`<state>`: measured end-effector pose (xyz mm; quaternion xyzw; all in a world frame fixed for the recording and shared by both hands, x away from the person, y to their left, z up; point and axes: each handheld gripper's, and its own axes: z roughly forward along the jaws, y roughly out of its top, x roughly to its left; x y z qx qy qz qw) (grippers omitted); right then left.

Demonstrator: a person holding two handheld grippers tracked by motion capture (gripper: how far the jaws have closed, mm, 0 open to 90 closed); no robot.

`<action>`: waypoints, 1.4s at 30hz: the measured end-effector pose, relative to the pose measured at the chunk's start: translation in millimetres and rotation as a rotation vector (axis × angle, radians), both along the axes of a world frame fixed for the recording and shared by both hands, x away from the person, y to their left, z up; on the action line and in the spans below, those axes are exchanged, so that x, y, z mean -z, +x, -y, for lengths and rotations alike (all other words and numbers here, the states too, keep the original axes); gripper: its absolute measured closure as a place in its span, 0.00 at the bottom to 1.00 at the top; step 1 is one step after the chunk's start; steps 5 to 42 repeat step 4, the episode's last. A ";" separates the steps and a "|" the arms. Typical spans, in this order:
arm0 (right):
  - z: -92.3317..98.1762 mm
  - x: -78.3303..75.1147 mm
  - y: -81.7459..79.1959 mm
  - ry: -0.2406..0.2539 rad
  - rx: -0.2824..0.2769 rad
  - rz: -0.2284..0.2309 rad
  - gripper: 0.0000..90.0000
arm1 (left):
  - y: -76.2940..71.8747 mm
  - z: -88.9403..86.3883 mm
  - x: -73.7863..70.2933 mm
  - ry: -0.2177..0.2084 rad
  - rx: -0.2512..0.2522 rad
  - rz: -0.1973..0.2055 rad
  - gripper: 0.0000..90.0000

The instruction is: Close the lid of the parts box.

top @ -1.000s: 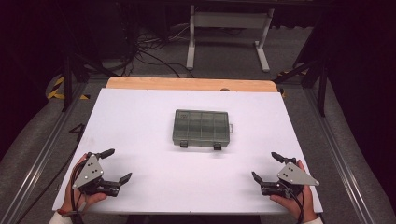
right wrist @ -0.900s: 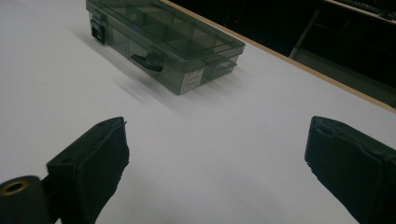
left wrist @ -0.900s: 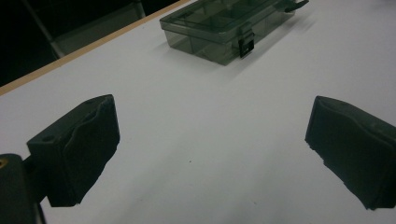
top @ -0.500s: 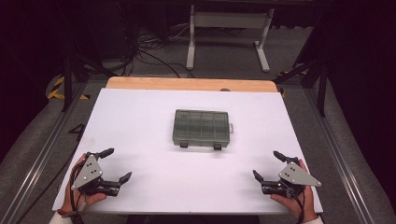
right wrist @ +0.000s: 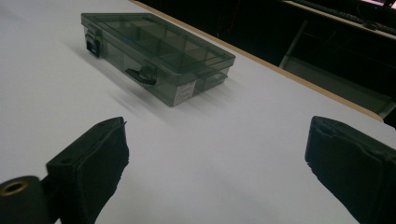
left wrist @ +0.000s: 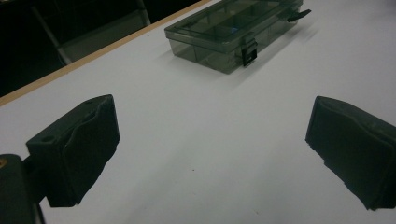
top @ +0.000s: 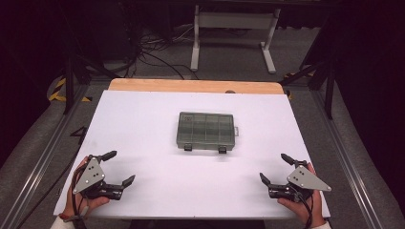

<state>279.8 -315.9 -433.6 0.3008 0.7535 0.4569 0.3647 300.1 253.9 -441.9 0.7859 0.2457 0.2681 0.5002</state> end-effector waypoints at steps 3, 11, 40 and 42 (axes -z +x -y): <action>-0.1 -1.2 -0.1 0.012 0.001 0.002 0.07 | 0.2 -0.1 -0.1 -0.001 -0.002 -0.004 0.04; 0.1 -1.3 -0.2 0.012 0.002 0.002 0.07 | 0.3 0.0 0.1 -0.007 -0.002 -0.005 0.04; 0.1 -1.3 -0.2 0.012 0.002 0.002 0.07 | 0.3 0.0 0.1 -0.007 -0.002 -0.005 0.04; 0.1 -1.3 -0.2 0.012 0.002 0.002 0.07 | 0.3 0.0 0.1 -0.007 -0.002 -0.005 0.04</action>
